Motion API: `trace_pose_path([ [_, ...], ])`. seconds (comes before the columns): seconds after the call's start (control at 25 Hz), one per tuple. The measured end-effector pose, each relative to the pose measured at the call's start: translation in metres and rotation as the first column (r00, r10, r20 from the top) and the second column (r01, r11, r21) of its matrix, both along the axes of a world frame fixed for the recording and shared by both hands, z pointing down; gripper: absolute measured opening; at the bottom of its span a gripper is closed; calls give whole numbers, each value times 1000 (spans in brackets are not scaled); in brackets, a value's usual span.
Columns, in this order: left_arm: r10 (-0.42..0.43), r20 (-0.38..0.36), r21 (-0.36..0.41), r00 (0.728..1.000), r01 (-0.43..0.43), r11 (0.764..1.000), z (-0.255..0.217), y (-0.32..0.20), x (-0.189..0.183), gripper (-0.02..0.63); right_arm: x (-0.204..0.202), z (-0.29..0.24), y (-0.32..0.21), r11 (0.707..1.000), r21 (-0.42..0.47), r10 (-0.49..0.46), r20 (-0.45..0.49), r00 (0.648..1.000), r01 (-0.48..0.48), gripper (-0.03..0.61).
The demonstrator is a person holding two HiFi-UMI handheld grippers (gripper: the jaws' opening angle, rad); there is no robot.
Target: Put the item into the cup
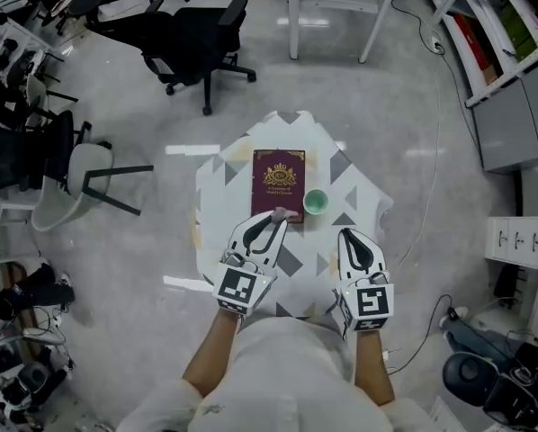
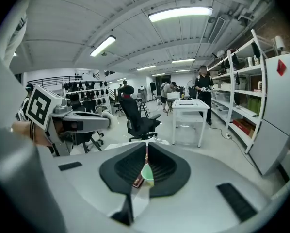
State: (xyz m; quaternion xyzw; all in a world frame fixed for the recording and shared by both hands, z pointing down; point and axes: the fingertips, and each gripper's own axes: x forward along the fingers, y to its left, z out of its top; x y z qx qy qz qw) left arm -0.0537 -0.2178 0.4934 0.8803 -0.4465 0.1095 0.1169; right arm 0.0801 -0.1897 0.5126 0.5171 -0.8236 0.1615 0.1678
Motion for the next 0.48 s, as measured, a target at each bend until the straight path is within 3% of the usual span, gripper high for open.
trace_pose_path([
  [0.48,-22,61,-66,998,26,997,40,-12,28,74,28,39,-15,997,-62,-37,39,999,40,21],
])
